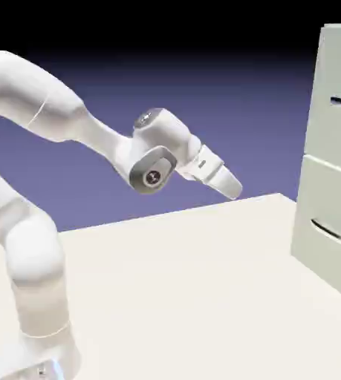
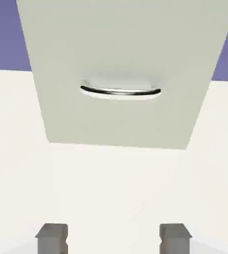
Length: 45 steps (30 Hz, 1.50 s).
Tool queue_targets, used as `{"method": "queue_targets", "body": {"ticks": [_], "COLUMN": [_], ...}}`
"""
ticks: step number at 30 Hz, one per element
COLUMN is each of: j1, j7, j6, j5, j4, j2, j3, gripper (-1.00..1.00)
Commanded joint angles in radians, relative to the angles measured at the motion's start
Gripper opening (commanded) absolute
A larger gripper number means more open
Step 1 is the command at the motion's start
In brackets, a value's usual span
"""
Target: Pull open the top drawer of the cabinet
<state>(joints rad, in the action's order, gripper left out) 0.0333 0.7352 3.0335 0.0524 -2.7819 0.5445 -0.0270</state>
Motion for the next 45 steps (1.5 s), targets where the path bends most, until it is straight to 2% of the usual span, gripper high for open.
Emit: {"method": "queue_targets", "body": {"ticks": [1,45], "j1": [0.018,0.793], "j7": [-0.005,-0.217], "j6": [-0.003,-0.131], "j5": [0.044,1.957], "j4": [0.023,1.048], "j2": [-0.021,-0.953], "j3": [-0.022,-1.009], "gripper": [0.00,0.00]}}
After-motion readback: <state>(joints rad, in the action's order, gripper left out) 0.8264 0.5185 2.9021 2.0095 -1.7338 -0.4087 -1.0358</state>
